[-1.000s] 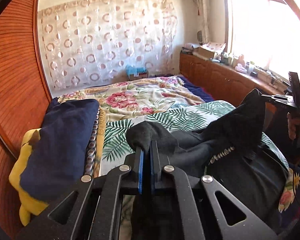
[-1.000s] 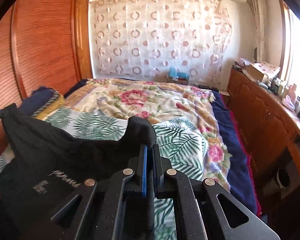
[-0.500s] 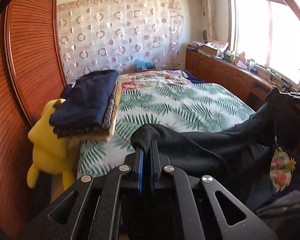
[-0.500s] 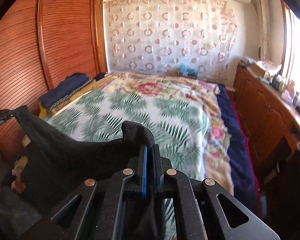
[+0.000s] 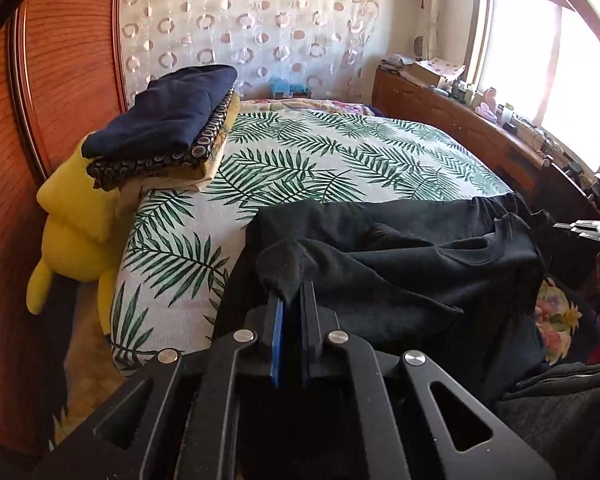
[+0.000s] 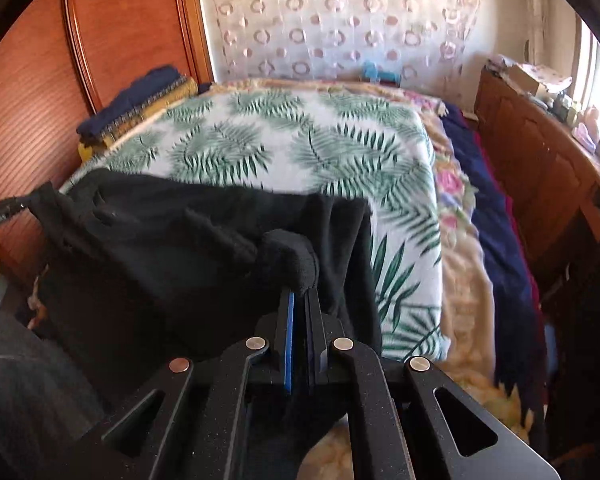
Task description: Fold small clothes
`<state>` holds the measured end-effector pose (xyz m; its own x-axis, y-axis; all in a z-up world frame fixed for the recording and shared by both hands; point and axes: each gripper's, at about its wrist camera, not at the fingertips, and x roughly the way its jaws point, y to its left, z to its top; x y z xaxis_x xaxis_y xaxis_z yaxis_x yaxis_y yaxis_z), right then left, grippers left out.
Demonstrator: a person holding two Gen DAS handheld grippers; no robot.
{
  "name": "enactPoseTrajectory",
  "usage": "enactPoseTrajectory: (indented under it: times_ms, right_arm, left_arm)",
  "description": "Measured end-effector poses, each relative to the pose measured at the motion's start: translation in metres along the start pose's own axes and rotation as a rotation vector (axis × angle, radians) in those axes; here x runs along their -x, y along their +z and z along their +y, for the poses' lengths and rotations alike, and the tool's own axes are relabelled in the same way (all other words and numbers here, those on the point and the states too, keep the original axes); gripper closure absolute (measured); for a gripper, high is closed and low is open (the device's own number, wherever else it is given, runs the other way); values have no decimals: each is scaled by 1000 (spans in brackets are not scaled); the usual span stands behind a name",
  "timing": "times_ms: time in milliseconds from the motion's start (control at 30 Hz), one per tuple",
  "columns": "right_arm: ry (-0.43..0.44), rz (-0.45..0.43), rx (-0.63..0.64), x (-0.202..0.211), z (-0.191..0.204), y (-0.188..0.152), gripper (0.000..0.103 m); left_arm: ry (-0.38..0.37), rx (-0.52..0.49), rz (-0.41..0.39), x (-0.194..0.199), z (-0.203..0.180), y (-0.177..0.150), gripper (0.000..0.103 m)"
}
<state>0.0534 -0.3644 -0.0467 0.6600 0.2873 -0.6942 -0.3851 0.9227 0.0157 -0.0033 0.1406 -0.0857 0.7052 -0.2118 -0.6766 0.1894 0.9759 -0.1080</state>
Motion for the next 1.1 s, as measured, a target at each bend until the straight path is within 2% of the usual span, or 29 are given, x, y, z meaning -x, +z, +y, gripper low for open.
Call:
enactPoseTrajectory:
  times_ms: [133,300,367,500,533,567,733,800,867,1033,1100]
  right_arm:
    - [3,14,-7,-8,1,8,99]
    - [2,6,-16,-11,2,7,99]
    - [0,4,-14,-10,3,3,99]
    - [12,-10,-27,-7,2,2,99]
    - [13,-16,-30,-4,0,1,99]
    - [8,-21,-33,-2,0,2,99]
    - [-28,-33,-44,6,-5,3,87]
    - [-44,-48,-43,11,-7,4,67]
    - [-59,-67,-44,13,-10,7,56]
    - [-82,-82,-56,-5,-15,17,54]
    - [-64,-86,-63,-17,-17,22,54]
  left_arm:
    - [-36,8,-14,9,2,6,94]
    - [-59,3,-67,24,3,14,73]
    - [-73,11,-99,31,5,19,58]
    - [-25,-23,-101,25,3,29,54]
    - [-15,-29,-96,20,4,31,47]
    - [-11,-30,-91,14,5,33,44]
    - [-47,-17,-21,-26,14,45,43]
    - [-50,-35,11,-42,15,49,43]
    - [-30,-48,26,-53,15,52,43]
    - [-26,-30,70,-75,23,57,43]
    - [-9,-18,92,-84,28,58,43]
